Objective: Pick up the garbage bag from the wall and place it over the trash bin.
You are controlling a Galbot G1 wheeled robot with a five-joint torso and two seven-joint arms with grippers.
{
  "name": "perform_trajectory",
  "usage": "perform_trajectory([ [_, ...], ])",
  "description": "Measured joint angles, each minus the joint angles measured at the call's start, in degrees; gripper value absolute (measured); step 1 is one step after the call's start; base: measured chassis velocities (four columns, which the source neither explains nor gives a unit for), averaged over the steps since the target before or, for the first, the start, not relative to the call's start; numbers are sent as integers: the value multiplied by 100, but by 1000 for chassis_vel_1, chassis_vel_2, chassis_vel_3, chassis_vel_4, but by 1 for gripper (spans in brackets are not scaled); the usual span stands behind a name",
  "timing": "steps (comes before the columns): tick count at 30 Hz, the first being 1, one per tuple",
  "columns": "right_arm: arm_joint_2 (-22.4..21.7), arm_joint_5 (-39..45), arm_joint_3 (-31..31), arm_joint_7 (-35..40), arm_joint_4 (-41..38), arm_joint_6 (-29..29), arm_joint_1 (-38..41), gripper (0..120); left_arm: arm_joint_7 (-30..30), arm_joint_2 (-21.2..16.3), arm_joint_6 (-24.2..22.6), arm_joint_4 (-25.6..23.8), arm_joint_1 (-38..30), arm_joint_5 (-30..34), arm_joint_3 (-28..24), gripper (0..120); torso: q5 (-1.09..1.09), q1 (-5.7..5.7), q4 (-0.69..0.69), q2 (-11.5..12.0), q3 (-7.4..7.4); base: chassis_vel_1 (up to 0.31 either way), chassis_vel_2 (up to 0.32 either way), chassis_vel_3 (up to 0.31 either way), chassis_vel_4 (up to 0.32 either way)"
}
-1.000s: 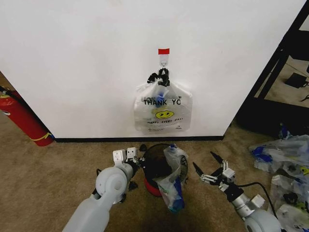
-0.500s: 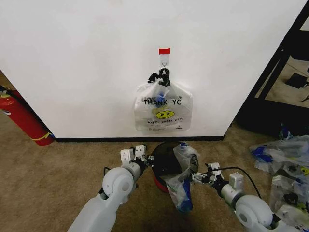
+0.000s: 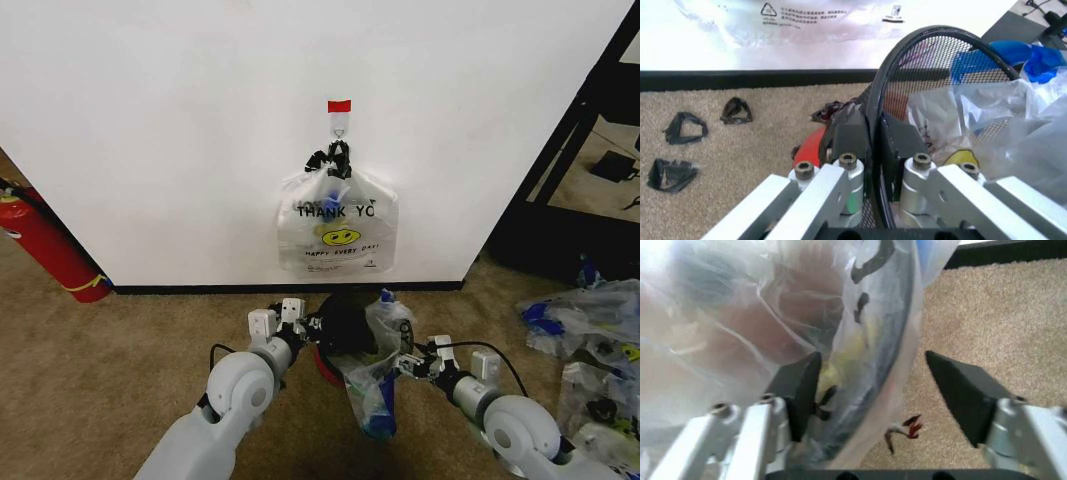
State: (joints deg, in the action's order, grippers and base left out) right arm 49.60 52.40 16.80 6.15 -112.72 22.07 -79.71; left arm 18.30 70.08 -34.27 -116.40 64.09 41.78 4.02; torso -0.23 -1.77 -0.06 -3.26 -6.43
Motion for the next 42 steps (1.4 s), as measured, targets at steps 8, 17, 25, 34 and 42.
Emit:
perform_trajectory([
  [8, 58, -11, 14, 34, -69, -104, -66, 29, -130, -34, 91, -40, 82, -224, -49, 4, 0, 0, 0, 0, 0, 0, 0, 0, 0],
  [17, 177, -34, -49, 215, -105, -456, -90, 5, -439, -114, 747, -34, 303, -707, -67, 16, -1, 0, 1, 0, 0, 0, 0, 0, 0],
  [25, 317, -102, -102, 268, 69, -790, -47, 0, -986, -389, 1348, -257, 731, -1484, -16, 46, -2, 0, 1, 0, 1, 0, 0, 0, 0],
  [34, 563, -200, -220, 340, 240, -1157, -16, 0, -922, -546, 1749, -1126, 1052, -1922, 210, 79, 0, 0, 1, 0, 1, 0, 0, 0, 0],
  [42, 707, -269, -379, 377, 270, -1702, -55, 0, -678, -470, 829, -1700, 1205, -763, 44, 100, 0, 0, 0, 0, 1, 0, 0, 0, 0],
])
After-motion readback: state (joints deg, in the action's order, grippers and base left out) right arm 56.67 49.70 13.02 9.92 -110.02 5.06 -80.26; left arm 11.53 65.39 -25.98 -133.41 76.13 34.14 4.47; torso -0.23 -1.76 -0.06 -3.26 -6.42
